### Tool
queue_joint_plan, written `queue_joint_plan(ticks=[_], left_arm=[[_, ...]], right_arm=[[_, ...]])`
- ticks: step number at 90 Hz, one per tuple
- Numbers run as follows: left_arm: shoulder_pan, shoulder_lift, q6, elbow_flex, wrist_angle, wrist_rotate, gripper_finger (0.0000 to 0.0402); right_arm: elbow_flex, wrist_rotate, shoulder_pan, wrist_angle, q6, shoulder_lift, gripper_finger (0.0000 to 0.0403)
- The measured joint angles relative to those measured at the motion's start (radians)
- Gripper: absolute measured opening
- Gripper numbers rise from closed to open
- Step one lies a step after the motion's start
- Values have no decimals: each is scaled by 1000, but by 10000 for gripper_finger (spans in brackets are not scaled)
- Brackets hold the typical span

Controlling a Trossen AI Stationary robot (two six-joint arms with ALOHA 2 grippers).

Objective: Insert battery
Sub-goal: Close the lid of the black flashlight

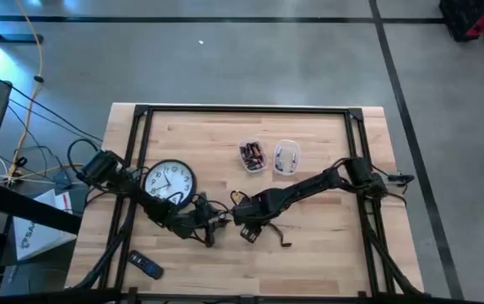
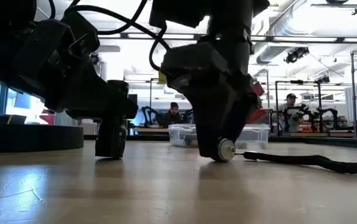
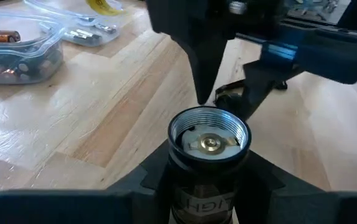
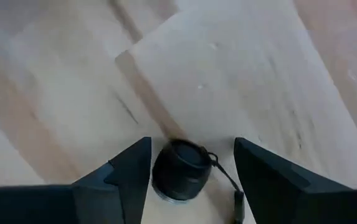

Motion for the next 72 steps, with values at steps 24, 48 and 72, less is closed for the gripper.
queue_joint_plan(ticks=[24, 48, 72], left_arm=[[0, 0, 0, 0, 0, 0, 97], [0, 0, 0, 0, 0, 0, 97], [0, 0, 0, 0, 1, 0, 97]], right_arm=[[0, -31, -8, -3, 139, 0, 199], [0, -42, -8, -23, 133, 0, 187], [0, -55, -27, -19, 147, 0, 160]])
